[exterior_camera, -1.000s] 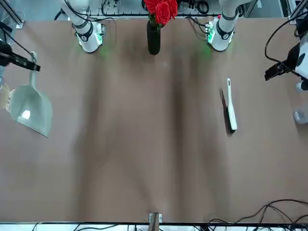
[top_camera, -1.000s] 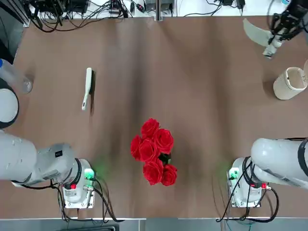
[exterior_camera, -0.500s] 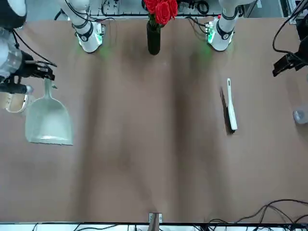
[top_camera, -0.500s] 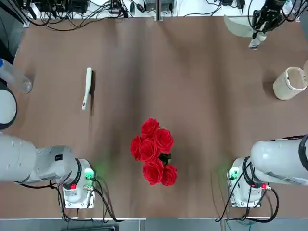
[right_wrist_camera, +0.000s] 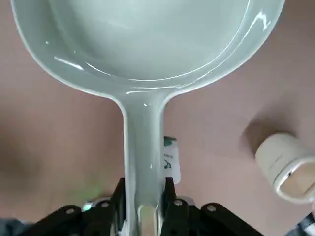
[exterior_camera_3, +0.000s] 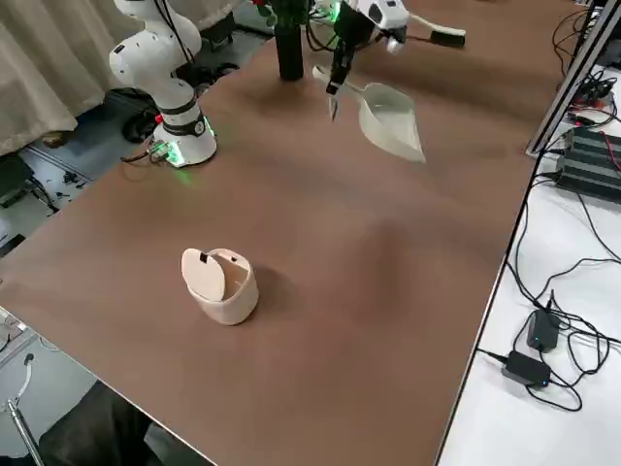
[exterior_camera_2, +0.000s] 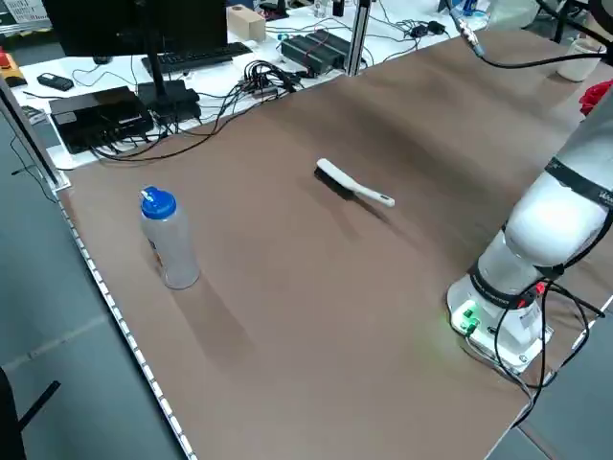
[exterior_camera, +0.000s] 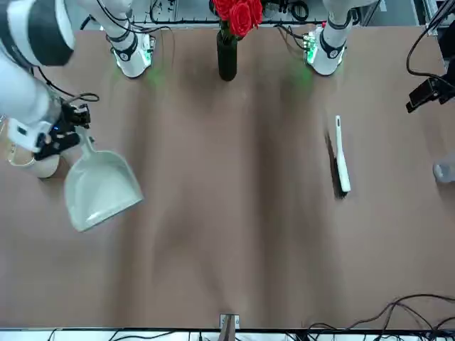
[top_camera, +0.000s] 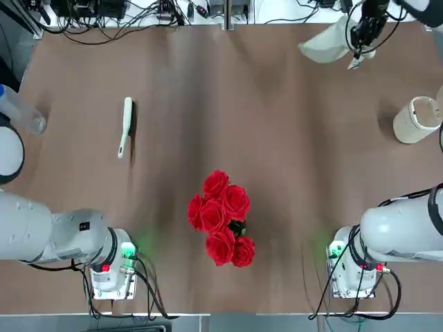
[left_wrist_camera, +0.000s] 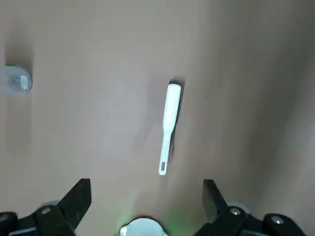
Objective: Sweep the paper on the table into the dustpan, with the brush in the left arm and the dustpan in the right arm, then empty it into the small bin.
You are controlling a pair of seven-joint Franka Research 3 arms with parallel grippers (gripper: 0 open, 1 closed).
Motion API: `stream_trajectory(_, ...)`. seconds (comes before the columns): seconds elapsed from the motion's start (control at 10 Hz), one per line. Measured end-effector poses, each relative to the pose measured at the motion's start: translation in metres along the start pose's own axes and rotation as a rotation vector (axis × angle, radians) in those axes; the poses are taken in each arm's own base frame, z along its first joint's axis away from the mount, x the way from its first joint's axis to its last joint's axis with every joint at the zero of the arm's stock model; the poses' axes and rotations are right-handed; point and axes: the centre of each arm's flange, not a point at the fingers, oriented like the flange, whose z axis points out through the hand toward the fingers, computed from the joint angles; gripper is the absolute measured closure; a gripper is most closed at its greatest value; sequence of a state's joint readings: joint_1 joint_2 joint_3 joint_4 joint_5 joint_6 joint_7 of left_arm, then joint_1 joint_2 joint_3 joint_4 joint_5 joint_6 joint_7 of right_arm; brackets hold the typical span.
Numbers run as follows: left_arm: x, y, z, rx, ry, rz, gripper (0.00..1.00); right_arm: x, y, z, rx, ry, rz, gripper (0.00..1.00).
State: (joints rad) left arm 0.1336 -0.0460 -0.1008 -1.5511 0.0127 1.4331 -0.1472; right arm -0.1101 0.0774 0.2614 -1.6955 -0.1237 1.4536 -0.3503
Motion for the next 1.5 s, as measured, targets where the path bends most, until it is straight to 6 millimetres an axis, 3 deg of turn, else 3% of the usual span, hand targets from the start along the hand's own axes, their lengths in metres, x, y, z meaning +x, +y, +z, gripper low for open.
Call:
stream_trajectory(0.3, 0.007, 0.0, 0.01, 0.001, -0.019, 0.0, 0.0, 0.022, -0.002, 0.025, -0.028, -0.062, -0.247, 0.67)
stream_trajectory(0.6, 0.008, -0.002, 0.011, 0.001, -0.022, -0.004, 0.0, 0.042, -0.006, 0.04, -0.062, -0.003, -0.483, 0.67)
stream_trajectory(1.0, 0.012, -0.019, 0.008, -0.004, -0.002, 0.003, 0.0, 0.069, -0.05, 0.078, -0.117, 0.027, -0.846, 0.67)
stream_trajectory(1.3, 0.012, -0.008, 0.005, -0.005, 0.015, 0.014, 0.0, 0.079, -0.065, 0.113, -0.158, 0.062, -1.024, 0.67)
stream_trajectory(1.5, 0.011, -0.004, 0.004, -0.005, 0.017, -0.012, 0.0, 0.077, -0.062, 0.132, -0.176, 0.076, -1.106, 0.67)
